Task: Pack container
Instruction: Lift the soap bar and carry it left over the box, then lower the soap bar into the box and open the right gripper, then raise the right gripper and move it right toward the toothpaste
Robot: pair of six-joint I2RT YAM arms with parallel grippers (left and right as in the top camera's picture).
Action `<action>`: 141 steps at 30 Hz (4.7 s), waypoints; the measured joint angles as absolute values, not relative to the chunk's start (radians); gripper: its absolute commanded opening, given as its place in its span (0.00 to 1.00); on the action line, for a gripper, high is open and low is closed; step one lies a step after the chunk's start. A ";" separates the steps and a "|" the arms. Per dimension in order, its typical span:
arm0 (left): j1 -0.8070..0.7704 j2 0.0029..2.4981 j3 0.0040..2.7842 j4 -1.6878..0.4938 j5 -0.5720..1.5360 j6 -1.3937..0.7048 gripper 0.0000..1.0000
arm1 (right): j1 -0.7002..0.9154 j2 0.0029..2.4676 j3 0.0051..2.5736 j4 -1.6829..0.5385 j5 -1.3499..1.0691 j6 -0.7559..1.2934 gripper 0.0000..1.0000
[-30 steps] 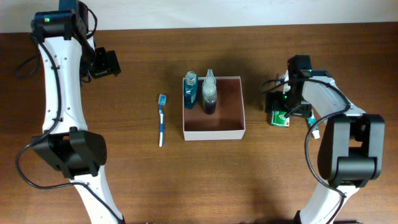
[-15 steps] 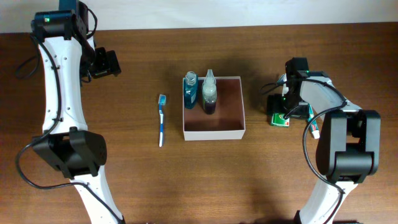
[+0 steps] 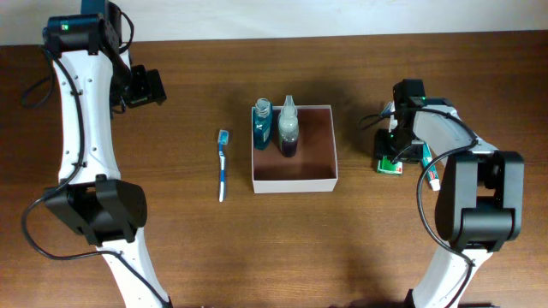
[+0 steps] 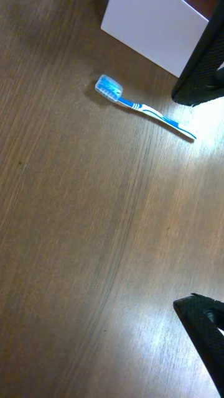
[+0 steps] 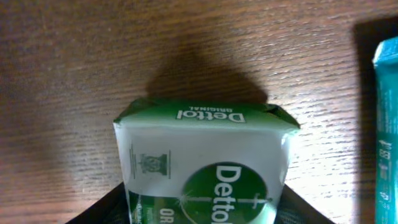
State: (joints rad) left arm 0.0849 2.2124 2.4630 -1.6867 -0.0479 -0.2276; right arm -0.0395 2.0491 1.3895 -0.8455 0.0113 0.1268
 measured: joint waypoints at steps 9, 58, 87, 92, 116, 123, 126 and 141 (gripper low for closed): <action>0.085 2.212 2.463 -1.687 -0.048 -0.228 0.99 | -0.039 2.066 1.492 -0.964 0.010 0.127 0.41; 0.085 2.212 2.463 -1.687 -0.048 -0.228 0.99 | 0.335 2.066 2.093 -1.369 -0.156 0.262 0.42; 0.085 2.212 2.463 -1.687 -0.048 -0.228 1.00 | 0.336 2.067 1.833 -1.127 -0.128 0.267 0.47; 0.085 2.212 2.463 -1.687 -0.048 -0.228 0.99 | 0.336 2.067 1.808 -1.084 -0.128 0.266 0.47; 0.085 2.212 2.463 -1.687 -0.048 -0.228 1.00 | 0.336 2.103 1.767 -0.999 -0.128 0.284 0.48; 0.085 2.212 2.463 -1.687 -0.048 -0.228 0.99 | 0.336 2.124 1.766 -0.993 -0.128 0.286 0.52; 0.085 2.212 2.463 -1.687 -0.048 -0.228 0.99 | 0.336 2.125 1.766 -0.990 -0.129 0.286 0.53; 0.085 2.212 2.463 -1.687 -0.048 -0.228 0.99 | 0.336 2.126 1.776 -1.002 -0.129 0.287 0.54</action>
